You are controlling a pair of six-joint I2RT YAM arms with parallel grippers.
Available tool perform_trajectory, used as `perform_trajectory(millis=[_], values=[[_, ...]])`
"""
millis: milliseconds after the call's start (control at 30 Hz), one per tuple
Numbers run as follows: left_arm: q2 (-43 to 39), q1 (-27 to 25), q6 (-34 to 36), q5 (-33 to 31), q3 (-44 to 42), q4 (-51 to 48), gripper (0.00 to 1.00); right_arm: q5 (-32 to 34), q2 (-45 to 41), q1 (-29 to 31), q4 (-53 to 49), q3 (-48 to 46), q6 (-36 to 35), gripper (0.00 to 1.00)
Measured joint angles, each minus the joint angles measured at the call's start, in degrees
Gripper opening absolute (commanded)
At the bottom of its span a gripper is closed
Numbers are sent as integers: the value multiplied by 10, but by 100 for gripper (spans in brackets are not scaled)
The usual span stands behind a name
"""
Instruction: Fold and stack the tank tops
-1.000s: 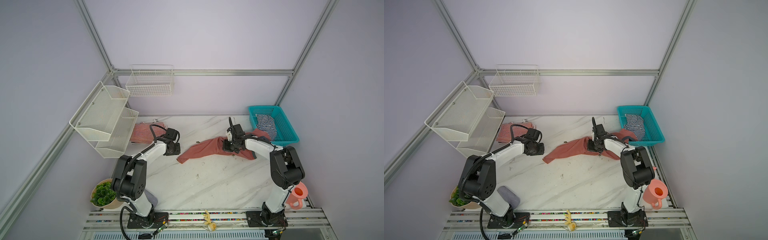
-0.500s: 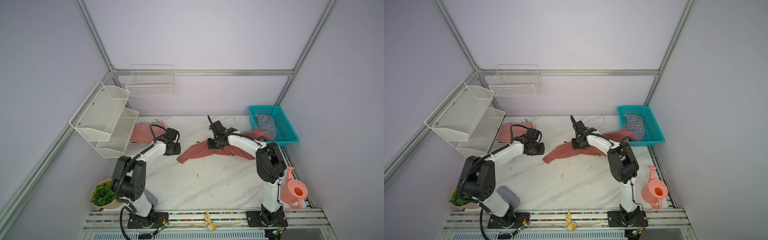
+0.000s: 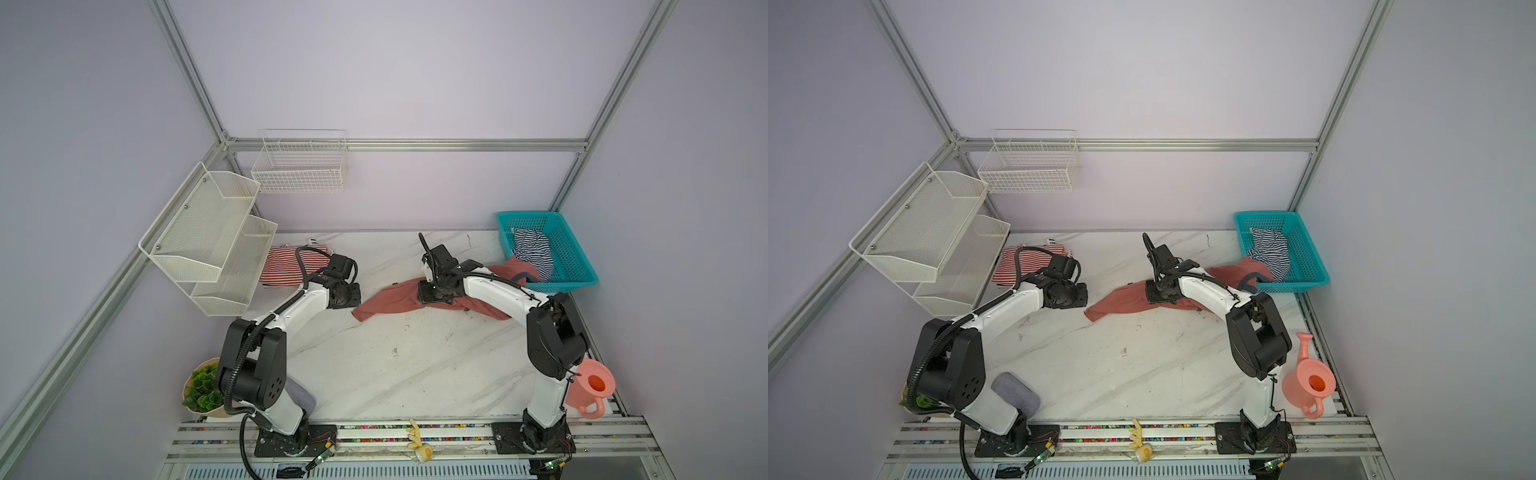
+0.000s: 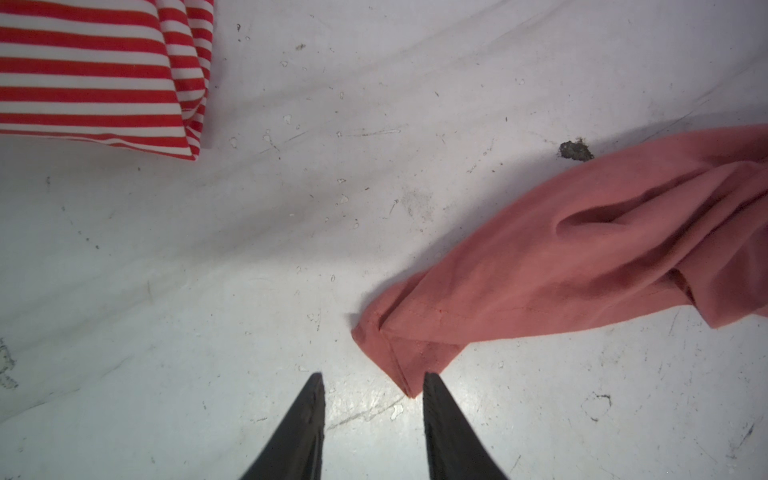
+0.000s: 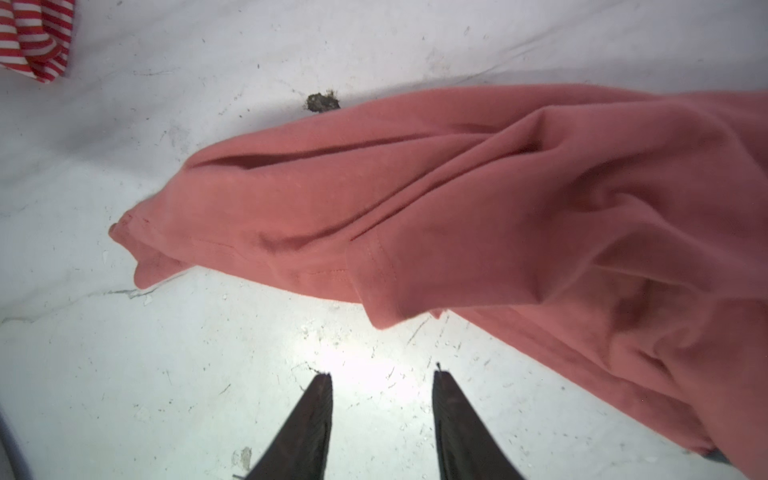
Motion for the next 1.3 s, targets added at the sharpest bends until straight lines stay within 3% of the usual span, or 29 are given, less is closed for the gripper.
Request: perform_trajectory(millis=[233,1300], values=[[0,0,0,0,0,0,39,-6,-16,0,28,-58,24,11],[2,0,0,0,0,-5,39,-56,65,-39,177,-78,81,11]])
